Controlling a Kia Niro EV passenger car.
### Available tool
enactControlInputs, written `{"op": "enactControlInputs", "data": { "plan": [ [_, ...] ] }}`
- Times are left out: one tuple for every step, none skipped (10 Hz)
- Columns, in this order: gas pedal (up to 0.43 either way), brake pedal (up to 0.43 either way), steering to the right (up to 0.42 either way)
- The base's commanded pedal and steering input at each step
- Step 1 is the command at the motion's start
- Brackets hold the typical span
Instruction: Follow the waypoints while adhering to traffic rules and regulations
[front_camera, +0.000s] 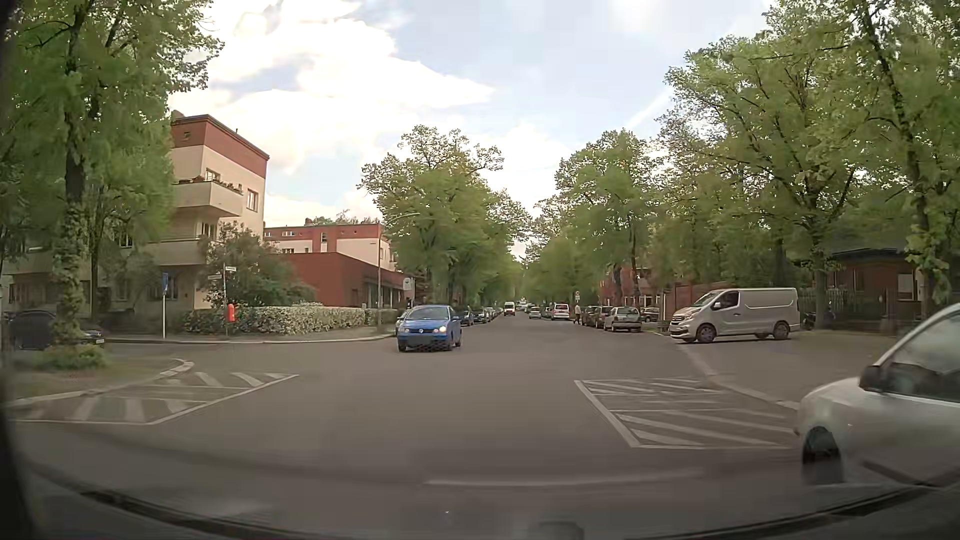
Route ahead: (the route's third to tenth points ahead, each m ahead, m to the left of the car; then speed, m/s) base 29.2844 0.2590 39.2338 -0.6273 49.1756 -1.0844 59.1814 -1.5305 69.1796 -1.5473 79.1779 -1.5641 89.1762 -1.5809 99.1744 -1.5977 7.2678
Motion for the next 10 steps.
{"op": "enactControlInputs", "data": {
  "plan": [
    [0.398, 0.018, 0.000],
    [0.398, 0.018, 0.000],
    [0.398, 0.018, 0.001],
    [0.398, 0.018, 0.004],
    [0.398, 0.018, 0.007],
    [0.398, 0.018, 0.013],
    [0.398, 0.018, 0.019],
    [0.398, 0.018, 0.023],
    [0.398, 0.018, 0.029],
    [0.398, 0.018, 0.037]
  ]
}}
